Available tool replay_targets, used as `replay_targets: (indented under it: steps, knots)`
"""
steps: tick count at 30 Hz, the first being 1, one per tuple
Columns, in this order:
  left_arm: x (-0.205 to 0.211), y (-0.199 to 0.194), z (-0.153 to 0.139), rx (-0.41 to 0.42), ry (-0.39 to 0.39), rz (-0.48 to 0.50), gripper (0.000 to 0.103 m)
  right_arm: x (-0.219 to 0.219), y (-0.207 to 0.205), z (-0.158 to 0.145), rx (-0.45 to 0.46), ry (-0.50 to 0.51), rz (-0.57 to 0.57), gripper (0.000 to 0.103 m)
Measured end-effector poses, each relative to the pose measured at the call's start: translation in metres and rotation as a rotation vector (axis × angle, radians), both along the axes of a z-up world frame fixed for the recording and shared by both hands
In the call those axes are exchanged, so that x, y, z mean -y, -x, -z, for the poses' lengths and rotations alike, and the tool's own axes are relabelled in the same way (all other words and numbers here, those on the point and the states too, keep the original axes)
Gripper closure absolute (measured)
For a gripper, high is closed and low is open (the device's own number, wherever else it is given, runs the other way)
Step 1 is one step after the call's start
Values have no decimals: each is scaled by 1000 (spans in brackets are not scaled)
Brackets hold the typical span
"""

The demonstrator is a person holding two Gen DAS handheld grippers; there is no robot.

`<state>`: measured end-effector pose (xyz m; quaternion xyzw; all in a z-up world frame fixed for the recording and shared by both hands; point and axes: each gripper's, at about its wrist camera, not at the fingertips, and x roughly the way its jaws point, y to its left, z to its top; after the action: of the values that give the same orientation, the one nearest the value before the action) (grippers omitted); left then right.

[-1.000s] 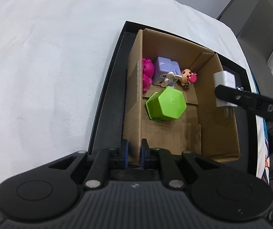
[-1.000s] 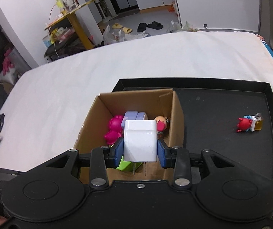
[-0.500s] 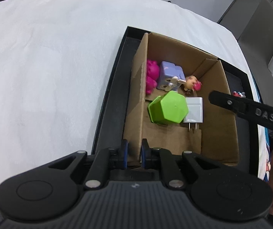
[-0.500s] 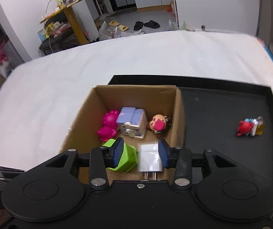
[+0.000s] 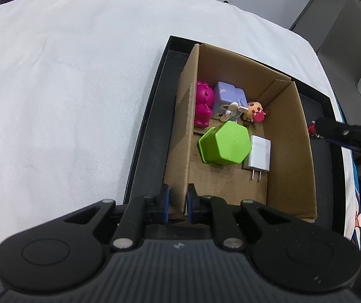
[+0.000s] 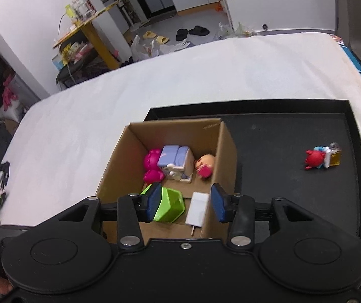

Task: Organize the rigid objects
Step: 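Open the right gripper to drop the charger into the box, then move the right gripper to the red figure with yellow bottle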

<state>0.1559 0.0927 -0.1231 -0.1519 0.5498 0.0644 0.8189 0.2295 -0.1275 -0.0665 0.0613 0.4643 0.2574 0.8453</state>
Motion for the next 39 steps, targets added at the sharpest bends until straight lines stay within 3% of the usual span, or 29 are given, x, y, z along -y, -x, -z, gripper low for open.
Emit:
replay_targets:
  steps: [6, 8, 14, 27, 33, 39]
  knots:
    - [1, -1, 1, -1, -12, -2, 91, 27, -14, 0, -1, -7, 68, 51]
    - [2, -1, 1, -2, -17, 0, 91, 36, -19, 3, 1, -4, 95, 42]
    - [3, -2, 0, -5, -24, 2, 92, 64, -33, 14, -7, -10, 166, 31]
    - [3, -3, -1, -13, -28, -4, 92, 127, -69, 62, -120, -112, 385, 30]
    - [3, -4, 0, -15, -25, -9, 92, 129, -75, 76, -141, -126, 401, 30]
    - [4, -5, 0, -19, -28, -5, 92, 121, -82, 85, -114, -79, 395, 30]
